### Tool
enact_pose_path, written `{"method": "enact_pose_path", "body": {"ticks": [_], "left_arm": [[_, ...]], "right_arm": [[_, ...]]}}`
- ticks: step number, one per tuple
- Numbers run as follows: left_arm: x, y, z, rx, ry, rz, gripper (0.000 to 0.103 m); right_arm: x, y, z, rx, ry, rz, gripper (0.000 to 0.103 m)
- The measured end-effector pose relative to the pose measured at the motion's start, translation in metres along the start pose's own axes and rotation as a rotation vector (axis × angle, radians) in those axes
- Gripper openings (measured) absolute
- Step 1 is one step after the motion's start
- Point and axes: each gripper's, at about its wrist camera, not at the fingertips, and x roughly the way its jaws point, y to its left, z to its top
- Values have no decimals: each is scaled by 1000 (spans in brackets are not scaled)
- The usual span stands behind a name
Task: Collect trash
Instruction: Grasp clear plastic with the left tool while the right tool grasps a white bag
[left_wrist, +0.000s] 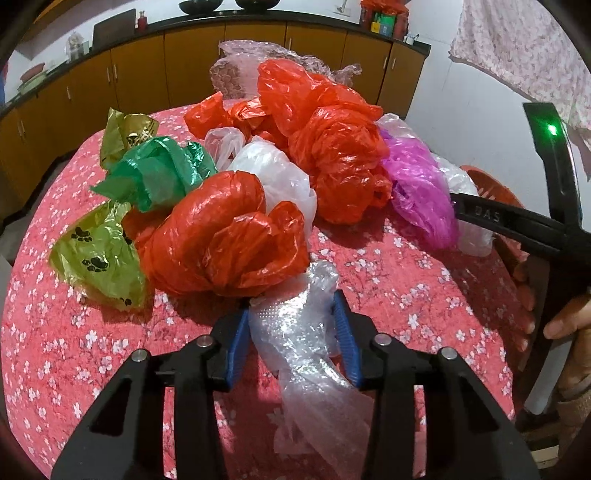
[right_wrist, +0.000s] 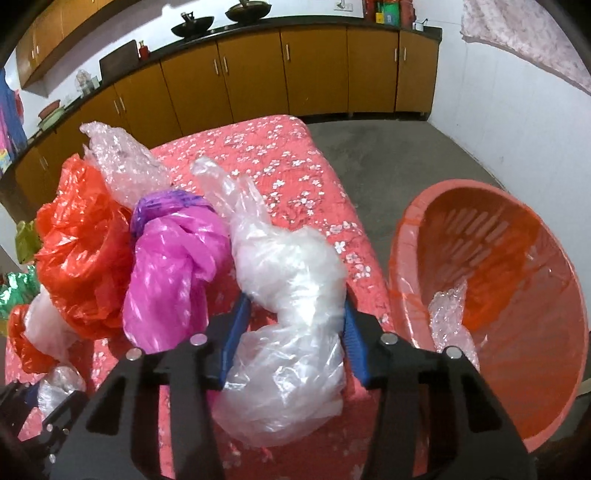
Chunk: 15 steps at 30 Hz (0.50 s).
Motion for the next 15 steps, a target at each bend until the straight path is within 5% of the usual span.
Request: {"method": "enact_pose_path", "body": {"ticks": [15], "left_arm": [[-40,-4,-7,-7,-75,-39,42]], "right_arm": [[-63,-29,-16,35,-99,-11,46]]}}
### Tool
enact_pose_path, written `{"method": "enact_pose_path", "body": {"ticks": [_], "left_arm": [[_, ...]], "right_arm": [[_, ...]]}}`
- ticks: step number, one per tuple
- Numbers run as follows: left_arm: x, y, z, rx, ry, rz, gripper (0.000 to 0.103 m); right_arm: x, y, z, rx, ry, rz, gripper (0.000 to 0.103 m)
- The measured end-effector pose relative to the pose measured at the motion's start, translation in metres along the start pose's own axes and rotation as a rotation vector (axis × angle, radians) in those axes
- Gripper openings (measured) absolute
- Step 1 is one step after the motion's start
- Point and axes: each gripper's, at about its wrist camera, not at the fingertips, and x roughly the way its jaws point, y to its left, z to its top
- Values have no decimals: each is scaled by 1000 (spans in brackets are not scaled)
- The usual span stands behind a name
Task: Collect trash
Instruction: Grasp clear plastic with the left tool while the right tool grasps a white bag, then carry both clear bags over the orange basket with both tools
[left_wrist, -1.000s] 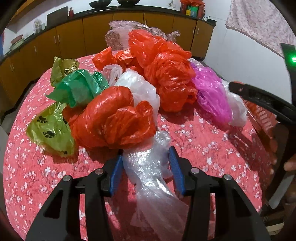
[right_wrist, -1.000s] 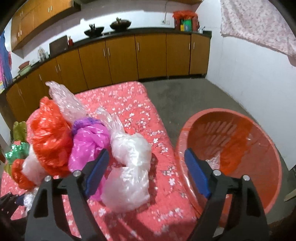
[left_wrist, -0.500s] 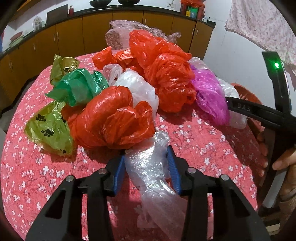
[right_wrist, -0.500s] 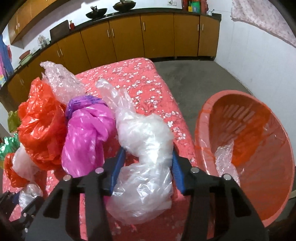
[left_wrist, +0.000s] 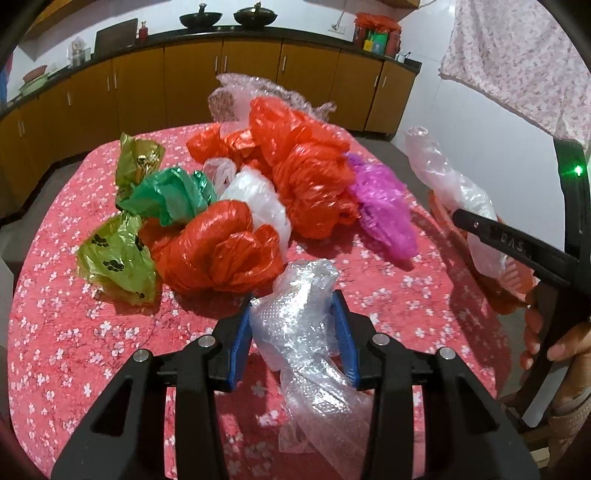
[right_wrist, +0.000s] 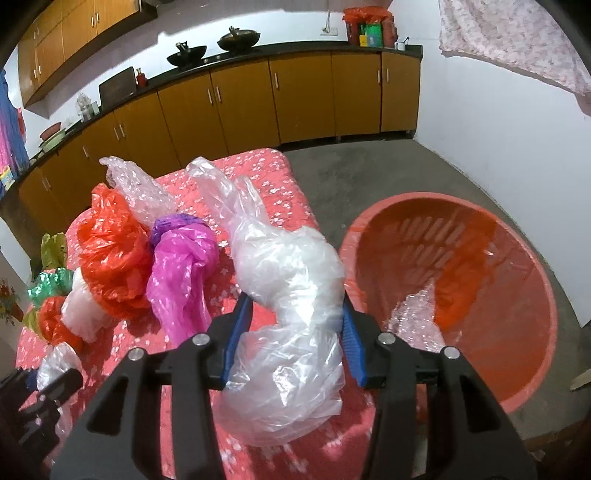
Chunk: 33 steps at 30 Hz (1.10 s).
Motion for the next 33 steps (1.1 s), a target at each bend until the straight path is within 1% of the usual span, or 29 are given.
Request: {"method": "enact_pose_path", "body": {"ticks": [10,16,23,33], "left_arm": [[-18,-32,15,31,-56,-30,42],[-21,-51,28,55,-89,-55,39],[-17,-73,46,85,-117,-90,38],[-1,-125,74,158,-143,-157,38]], "right_arm": [[-40,-19,-1,26,-65,22,45],[-64,-31,-3,38,-114,22,45],[-86,-57,-6,60,-158,-28,45],[-89,-99,-7,126,-167,-90,45]]}}
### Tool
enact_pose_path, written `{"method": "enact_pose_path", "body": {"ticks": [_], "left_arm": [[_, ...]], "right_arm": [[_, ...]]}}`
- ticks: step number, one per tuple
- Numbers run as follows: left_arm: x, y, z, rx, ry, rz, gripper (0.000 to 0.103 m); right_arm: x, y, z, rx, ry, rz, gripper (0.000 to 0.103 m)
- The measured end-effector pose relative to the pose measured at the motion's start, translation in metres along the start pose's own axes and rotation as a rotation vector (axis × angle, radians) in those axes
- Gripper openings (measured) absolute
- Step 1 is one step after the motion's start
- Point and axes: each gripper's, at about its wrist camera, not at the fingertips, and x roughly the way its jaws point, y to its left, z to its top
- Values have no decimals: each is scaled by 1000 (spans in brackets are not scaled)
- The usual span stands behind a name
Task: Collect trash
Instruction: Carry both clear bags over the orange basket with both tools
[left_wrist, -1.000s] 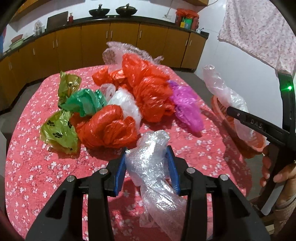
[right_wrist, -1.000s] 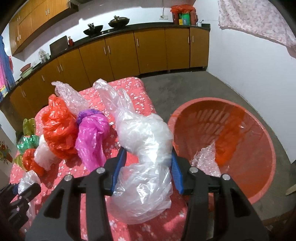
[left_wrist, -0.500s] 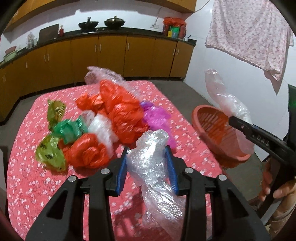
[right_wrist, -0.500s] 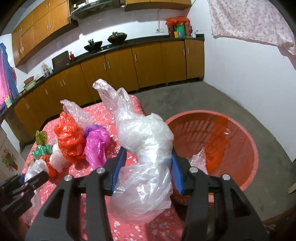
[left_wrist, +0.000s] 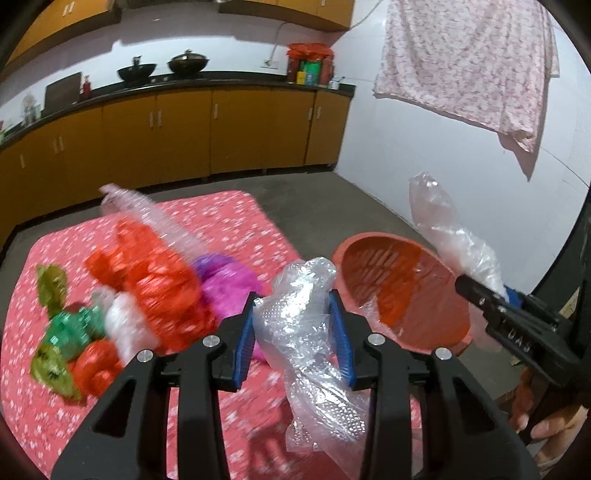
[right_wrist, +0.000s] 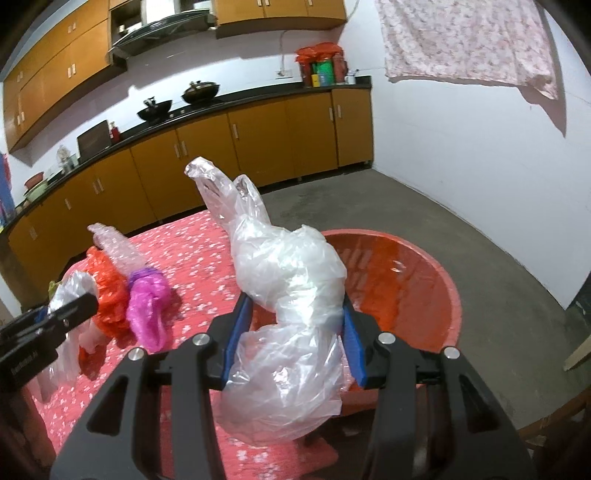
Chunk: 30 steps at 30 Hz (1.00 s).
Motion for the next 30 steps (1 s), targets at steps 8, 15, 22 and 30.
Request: {"method": "enact_pose_path", "body": {"ticks": [8,15,22,30], "left_arm": [[31,-40,21,56,-1,-86,38],[67,-78,30,107,19,-159,38],[95,-100,31,136,52,-197,38],[115,-110,31,146,77,-213,38]], "right_arm": [[12,-35,2,71,5,-58,45],[26,-69,1,143,15,-106,45],[41,-90,1,199,20,-120,45],[58,-98,4,204,14,-114,45]]}}
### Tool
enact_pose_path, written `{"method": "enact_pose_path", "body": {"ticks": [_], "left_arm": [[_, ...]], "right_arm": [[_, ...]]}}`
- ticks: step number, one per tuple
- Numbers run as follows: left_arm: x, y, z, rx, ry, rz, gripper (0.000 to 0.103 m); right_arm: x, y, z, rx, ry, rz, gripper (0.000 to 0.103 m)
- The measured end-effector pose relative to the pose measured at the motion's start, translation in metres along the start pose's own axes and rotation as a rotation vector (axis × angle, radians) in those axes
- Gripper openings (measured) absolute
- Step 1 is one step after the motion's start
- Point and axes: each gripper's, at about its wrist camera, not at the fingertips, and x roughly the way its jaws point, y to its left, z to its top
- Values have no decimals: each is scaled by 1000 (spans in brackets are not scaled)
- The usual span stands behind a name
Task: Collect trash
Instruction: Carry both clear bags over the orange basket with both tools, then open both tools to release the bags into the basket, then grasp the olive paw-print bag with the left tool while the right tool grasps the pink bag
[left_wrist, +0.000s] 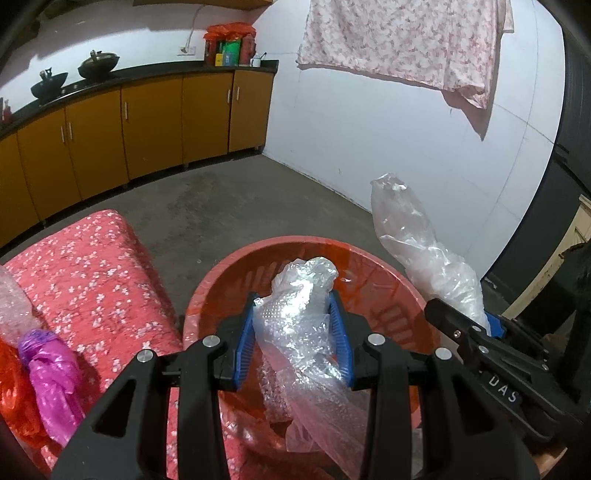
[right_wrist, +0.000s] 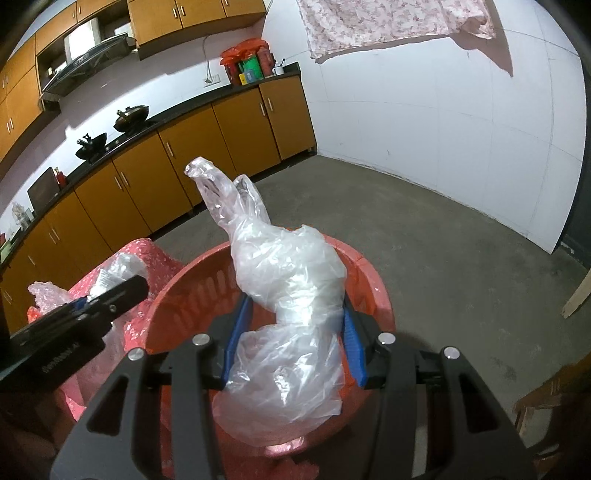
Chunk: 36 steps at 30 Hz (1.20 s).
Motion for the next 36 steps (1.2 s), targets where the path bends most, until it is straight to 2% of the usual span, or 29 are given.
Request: {"method": "enact_pose_path", "body": {"ticks": [8,10,11,13,15,19,21,23,25,27,30,36], "left_arm": [[13,0,0,-5,21,-6,38],[14,0,1,-9,20,-1,44],[15,1,1,-13,22,-3,46],[16,2,1,-25,24,1,60],[15,6,0,-45,22,0,66],[14,14,-2,-70,30,18,68],[9,21,-3,-92,27,37,72],[3,28,-7,-112,16,59,79],[-5,33,-10,-123,4,87,88],[-11,37,-13,-127,-3,116,94],[-22,40,-16,-122,-6,164,97],[-50,46,-26,-107,-29,223,97]], "right_arm": [[9,2,0,-8,-9,20,46],[8,5,3,-25,-27,21,48],[8,6,4,-31,-32,21,51],[7,7,4,-31,-38,22,56],[7,5,3,-24,-42,30,60],[6,2,2,-25,-48,15,67],[3,-2,1,-23,-58,-6,74],[-2,-6,0,-16,-91,-48,92],[-10,-9,-3,-11,-134,-88,99],[-14,-12,-4,-10,-148,-108,99],[-17,-10,-6,-14,-154,-126,99],[-28,5,-10,-53,-156,-105,99]]}}
